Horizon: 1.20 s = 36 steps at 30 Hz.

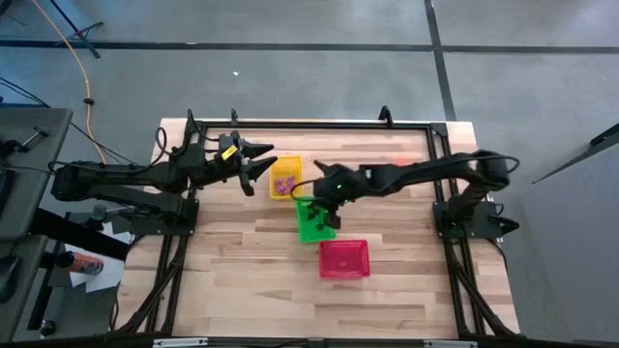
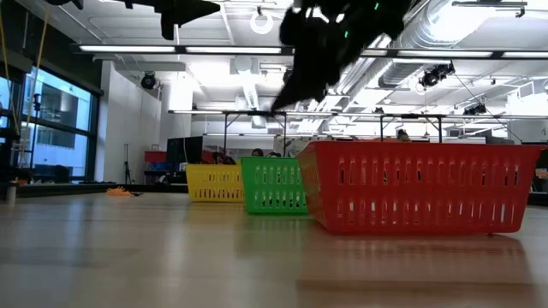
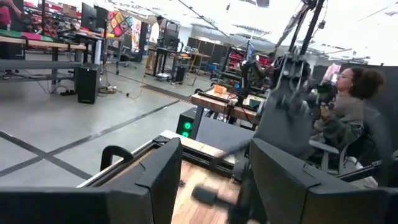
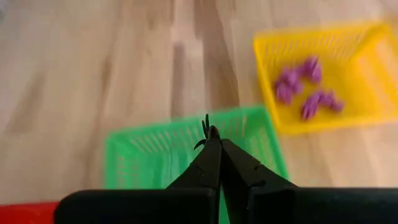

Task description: Sort Halloween decoration

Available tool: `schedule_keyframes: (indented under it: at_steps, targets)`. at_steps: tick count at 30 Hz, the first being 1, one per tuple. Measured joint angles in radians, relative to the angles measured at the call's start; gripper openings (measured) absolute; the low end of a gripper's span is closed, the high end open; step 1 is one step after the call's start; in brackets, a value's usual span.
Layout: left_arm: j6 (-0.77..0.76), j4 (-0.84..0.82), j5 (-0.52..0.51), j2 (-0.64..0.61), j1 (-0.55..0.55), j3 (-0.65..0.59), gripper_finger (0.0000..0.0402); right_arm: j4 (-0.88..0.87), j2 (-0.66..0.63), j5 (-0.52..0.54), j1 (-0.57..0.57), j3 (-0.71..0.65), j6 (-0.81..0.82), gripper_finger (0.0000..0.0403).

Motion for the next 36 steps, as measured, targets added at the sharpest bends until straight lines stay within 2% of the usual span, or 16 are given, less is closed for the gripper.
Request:
schedule_keyframes:
  at_steps: [8,17,23,27,32,36]
  targets:
    - [0.0,-0.011,-0.003,0.0,0.0,0.0,0.0179,-0.023,0.14,0.003,0.0,0.0,0.052,0.0]
    - [0.0,-0.03,-0.003,0.0,0.0,0.0,0.0179,-0.032,0.155,0.002,0.0,0.0,0.123,0.0]
    - [-0.001,-0.029,-0.004,0.0,0.0,0.0,0.0179,-0.055,0.163,-0.071,0.0,0.0,0.134,0.0008]
    - [-0.002,-0.029,-0.004,0.0,0.0,0.0,0.0179,-0.06,0.174,-0.07,0.001,0.0,0.171,0.0036]
    - [-0.002,-0.026,-0.004,0.0,0.0,0.0,0.0179,-0.07,0.171,0.003,-0.001,0.006,0.228,0.0099]
    - [-0.002,-0.025,-0.004,0.0,0.0,0.0,0.0179,-0.145,0.137,-0.03,-0.014,0.054,0.182,0.0147]
